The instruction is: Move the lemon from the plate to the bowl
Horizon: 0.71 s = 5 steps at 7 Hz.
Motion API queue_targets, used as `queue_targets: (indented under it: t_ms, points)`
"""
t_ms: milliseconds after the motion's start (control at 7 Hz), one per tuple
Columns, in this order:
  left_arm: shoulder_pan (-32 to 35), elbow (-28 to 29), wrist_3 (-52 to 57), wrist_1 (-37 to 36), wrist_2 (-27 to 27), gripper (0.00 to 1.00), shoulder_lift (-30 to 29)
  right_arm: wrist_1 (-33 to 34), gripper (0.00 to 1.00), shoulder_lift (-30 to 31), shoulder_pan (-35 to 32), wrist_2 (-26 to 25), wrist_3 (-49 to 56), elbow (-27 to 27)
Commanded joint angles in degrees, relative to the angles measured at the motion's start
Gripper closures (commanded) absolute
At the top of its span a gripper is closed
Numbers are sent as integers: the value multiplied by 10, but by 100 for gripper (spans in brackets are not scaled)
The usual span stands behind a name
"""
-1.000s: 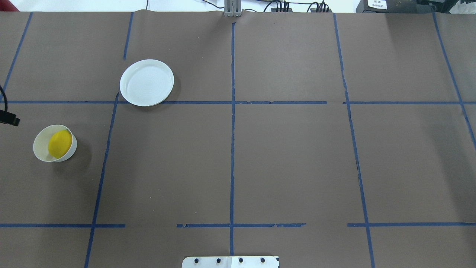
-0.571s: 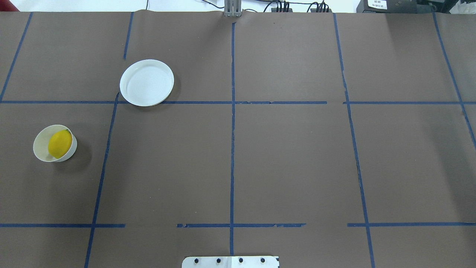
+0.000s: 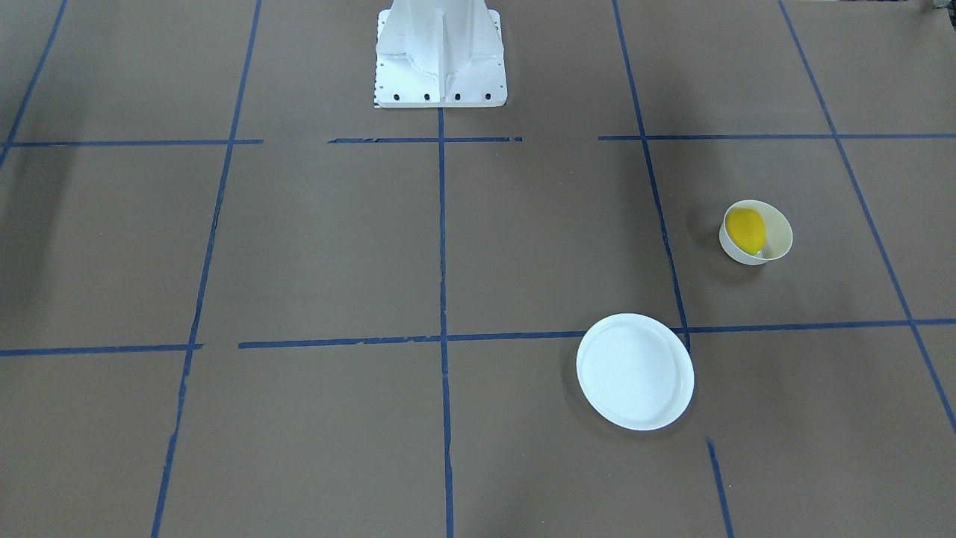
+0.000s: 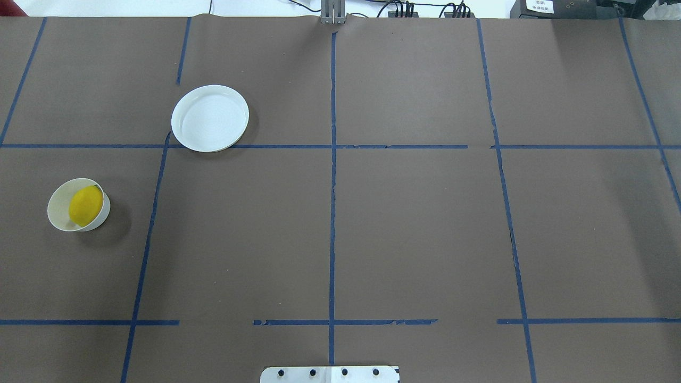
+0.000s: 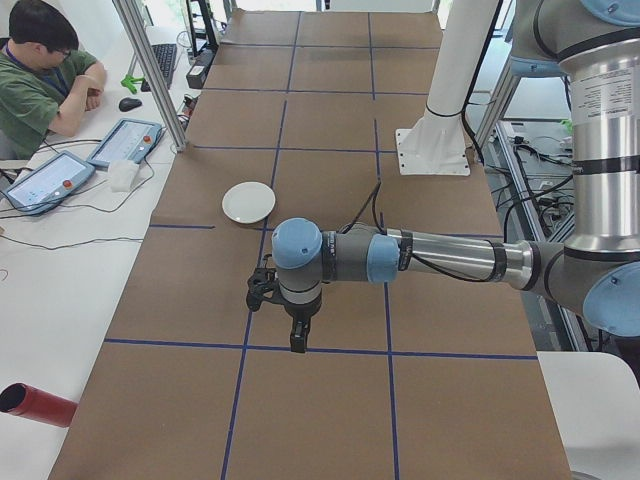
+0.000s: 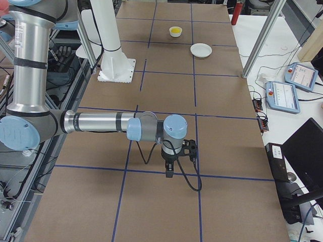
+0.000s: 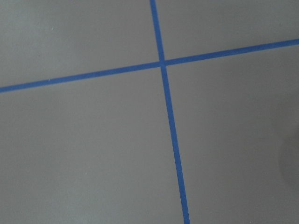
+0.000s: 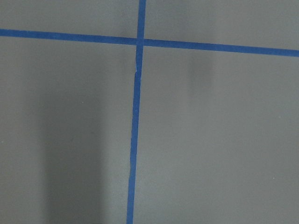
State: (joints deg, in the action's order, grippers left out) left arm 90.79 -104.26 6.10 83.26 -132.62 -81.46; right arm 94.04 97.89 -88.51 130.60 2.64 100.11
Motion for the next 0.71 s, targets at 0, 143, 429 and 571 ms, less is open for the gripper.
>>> queue_targets:
  t_ms: [0, 143, 429, 571]
  points:
    - [3, -3, 1, -8, -2, 0, 2, 0, 0, 0, 0, 0, 0, 0]
    - [3, -7, -1, -6, 5, 0, 1, 0, 0, 0, 0, 0, 0, 0]
    - [2, -8, 1, 1, 4, 0, -3, 0, 0, 0, 0, 0, 0, 0]
    - [2, -7, 1, 3, 3, 0, -3, 0, 0, -1, 0, 0, 0, 0]
